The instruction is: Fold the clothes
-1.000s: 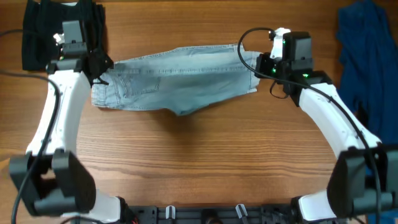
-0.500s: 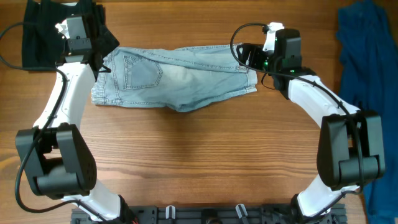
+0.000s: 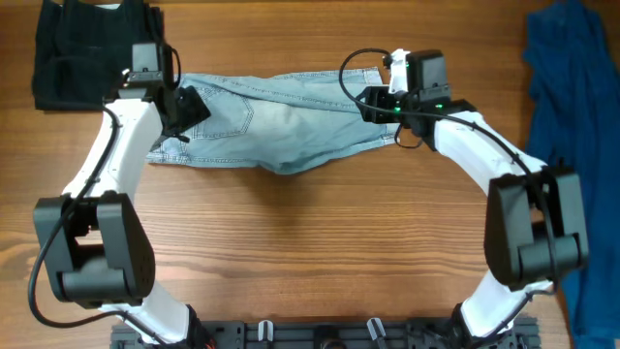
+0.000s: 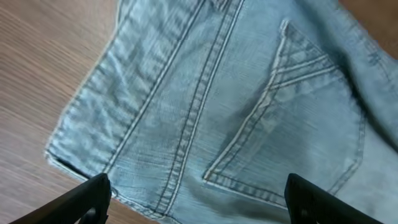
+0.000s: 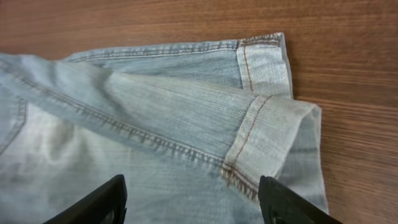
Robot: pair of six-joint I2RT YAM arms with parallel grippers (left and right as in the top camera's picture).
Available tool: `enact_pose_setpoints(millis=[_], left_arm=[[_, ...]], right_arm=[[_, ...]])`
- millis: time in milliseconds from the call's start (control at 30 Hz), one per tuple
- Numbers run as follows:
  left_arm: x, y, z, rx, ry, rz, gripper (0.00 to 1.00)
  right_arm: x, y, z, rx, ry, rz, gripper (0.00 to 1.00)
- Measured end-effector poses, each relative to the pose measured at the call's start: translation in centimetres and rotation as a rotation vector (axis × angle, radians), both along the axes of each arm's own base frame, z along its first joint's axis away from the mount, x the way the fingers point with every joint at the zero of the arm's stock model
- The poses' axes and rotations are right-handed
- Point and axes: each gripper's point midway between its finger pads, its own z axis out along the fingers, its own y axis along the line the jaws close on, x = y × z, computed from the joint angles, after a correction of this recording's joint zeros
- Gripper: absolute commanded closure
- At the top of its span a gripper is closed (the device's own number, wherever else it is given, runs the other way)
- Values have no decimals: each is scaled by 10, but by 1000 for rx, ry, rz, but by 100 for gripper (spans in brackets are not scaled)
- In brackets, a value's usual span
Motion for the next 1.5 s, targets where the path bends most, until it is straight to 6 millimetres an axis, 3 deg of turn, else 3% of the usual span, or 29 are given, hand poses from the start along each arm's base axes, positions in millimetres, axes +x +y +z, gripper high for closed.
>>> enact_pose_setpoints(millis=[67,100,300,467,567,733,867,1000,1267,1367,1400,1500], left_arm=[[-1,-1,-10,-4,5,-1,12],[-8,-1,-25,-5,37,-1,12],[-11,-1,-38,-6,52,-1,12],[-11,-1,-39,-6,52,-1,11],[-10,-1,-39,-7,49,-1,10],[-9,-1,-39,-8,45,-1,10],[-9,-1,-39,-9,45,-2,9],[-9,-1,-39,-9,43,-2,9],[-8,-1,-39,-9,41,-2,9],[-8,-1,-39,-8,39,-2,9],[-8,-1,-39,-8,39,-2,9],[-8,-1,-39,-8,39,-2,9]], right_arm=[[2,-1,-8,-1,12,-12,28],[2,-3,-17,-5,27,-25,26],[9,-3,-43,-9,43,-39,24],[10,-4,-43,-5,50,-53,25],[5,-6,-45,-16,83,-55,16],[5,-8,-43,-30,86,-66,15],[9,-16,-38,-45,64,-92,31],[9,-17,-37,-45,65,-99,36],[4,1,-38,-56,64,-66,64],[5,-1,-38,-63,62,-81,80],[6,-2,-38,-63,60,-91,94],[9,-3,-36,-60,42,-101,96]])
